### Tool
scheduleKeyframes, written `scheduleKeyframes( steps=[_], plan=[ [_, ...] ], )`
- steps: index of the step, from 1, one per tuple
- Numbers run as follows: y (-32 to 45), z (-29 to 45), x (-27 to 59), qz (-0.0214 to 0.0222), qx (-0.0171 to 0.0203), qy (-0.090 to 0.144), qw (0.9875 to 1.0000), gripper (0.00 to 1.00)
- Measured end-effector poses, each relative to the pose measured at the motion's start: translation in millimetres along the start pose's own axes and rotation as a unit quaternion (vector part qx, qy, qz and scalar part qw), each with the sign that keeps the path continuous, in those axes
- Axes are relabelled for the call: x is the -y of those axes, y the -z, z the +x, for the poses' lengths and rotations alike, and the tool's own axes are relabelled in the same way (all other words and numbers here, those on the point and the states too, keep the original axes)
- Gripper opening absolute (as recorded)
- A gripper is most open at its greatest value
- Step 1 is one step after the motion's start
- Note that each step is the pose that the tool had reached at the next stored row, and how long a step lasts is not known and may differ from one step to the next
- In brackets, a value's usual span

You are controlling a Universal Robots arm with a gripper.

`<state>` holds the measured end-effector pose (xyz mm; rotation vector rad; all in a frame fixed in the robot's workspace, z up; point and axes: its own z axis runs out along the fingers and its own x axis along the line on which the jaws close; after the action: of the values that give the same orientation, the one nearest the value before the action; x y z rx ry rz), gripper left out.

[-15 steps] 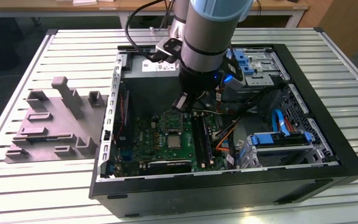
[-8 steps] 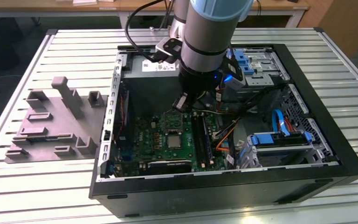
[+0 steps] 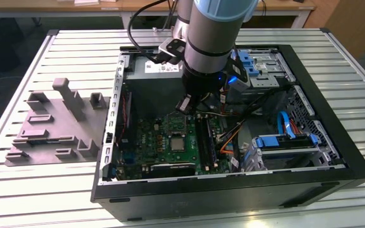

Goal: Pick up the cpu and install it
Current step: 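Close the cpu cover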

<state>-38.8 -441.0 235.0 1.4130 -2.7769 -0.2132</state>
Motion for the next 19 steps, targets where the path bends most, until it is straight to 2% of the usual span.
scheduleKeyframes(
  steps=[12,19],
  plan=[
    [0.0,0.2,-0.1,-0.0001,-0.0001,0.001,1.0,0.11],
    [0.3,0.8,-0.8,-0.0012,-0.0032,0.025,0.9997,0.11]
  ],
)
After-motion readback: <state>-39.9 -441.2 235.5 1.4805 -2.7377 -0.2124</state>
